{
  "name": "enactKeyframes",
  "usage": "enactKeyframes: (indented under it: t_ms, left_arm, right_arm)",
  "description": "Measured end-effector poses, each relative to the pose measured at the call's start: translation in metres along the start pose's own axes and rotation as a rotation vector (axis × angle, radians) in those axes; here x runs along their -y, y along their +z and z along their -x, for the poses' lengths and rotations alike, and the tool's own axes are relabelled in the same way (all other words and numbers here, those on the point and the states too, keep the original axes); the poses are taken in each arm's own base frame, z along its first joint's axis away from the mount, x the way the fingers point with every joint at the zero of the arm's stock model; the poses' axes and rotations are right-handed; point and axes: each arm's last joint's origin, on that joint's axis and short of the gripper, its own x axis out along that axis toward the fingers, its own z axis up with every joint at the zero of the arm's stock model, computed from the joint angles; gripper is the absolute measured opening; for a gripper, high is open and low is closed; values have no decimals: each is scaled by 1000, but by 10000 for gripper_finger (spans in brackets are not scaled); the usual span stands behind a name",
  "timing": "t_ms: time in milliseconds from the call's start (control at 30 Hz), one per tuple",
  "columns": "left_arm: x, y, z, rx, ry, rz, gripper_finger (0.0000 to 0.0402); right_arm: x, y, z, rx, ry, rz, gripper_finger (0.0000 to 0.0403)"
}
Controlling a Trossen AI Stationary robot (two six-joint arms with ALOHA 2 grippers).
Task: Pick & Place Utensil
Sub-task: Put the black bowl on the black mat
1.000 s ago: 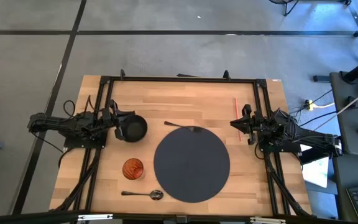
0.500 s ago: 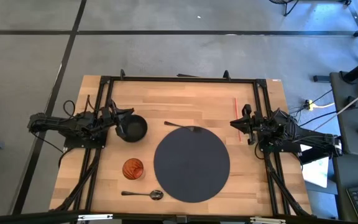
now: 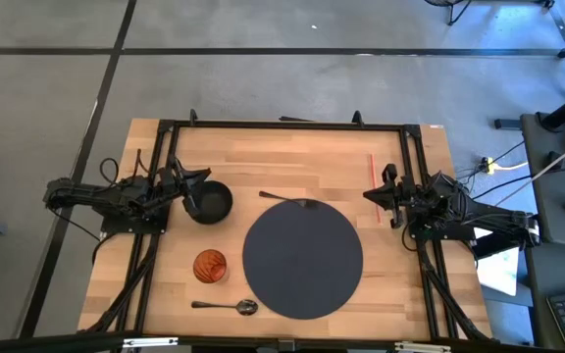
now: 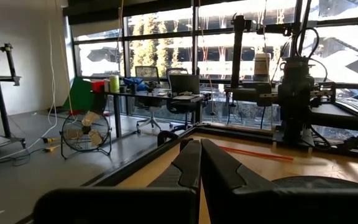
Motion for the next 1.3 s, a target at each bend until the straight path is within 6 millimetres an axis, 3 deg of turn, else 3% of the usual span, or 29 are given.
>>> enactKeyframes:
  t_ms: [300, 600, 767, 1000, 1100, 1300]
  left_arm:
    - [0, 0, 0, 0, 0, -1, 4]
    - [0, 1, 0, 10, 1, -12, 4]
    - [0, 1, 0, 10, 0, -14, 4]
    - [0, 1, 0, 7, 0, -15, 4]
    - [0, 1, 0, 7, -1, -15, 4]
    - [0, 1, 0, 7, -1, -15, 4]
  right_arm:
    - [0, 18, -2, 177, -23, 35, 7]
    - [6, 48, -30, 30, -141, 89, 8]
    - [11, 78, -70, -68, -150, 156, 8]
    - [26, 108, -151, -179, -122, 249, 9]
    - [32, 112, -187, -237, -49, 249, 9]
    - [44, 98, -250, -336, 95, 215, 9]
